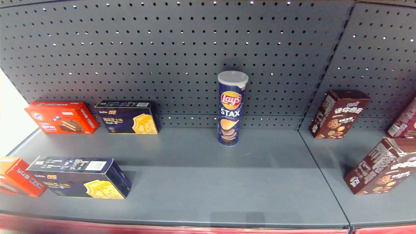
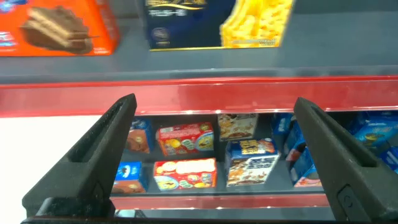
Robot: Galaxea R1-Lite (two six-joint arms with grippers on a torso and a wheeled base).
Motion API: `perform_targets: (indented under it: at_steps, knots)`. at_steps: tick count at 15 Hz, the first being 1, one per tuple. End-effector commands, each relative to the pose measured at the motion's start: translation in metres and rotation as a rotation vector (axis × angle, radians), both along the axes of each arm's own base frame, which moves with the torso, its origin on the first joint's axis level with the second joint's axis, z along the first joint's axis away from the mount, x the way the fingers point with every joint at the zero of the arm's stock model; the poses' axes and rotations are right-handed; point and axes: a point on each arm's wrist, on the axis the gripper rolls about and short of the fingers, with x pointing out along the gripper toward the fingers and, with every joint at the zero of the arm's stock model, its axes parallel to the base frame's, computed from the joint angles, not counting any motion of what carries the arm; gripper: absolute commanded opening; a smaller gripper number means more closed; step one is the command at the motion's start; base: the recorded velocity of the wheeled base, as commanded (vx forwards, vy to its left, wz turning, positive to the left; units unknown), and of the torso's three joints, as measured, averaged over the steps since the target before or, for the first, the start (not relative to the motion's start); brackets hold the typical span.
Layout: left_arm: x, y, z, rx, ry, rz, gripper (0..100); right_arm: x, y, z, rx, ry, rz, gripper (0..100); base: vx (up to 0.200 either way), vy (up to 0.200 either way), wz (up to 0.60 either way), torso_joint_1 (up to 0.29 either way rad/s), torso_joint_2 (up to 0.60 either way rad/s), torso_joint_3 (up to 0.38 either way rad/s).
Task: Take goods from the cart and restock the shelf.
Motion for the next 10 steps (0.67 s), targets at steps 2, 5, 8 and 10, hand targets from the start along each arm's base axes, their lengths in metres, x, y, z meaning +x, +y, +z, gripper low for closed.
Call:
perform_targets:
  at_steps: [2,5,8,10]
  knots:
    - [0.0,0.0,0.0,0.0,0.0,0.001,100,0.0,0.0,0.0,0.0,0.0,0.0,100,0.0,0.0,0.6,0.002,0.0,0.0]
    - [0.0,0.0,0.0,0.0,0.0,0.001,100,0.0001,0.0,0.0,0.0,0.002,0.0,100,0.0,0.0,0.6,0.002,0.0,0.001]
    - [0.0,0.0,0.0,0.0,0.0,0.001,100,0.0001,0.0,0.0,0.0,0.002,0.0,100,0.0,0.0,0.6,-0.001,0.0,0.002]
    - [0.0,0.0,0.0,-0.002,0.0,0.001,100,0.0,0.0,0.0,0.0,0.0,0.0,100,0.0,0.0,0.6,0.002,0.0,0.0]
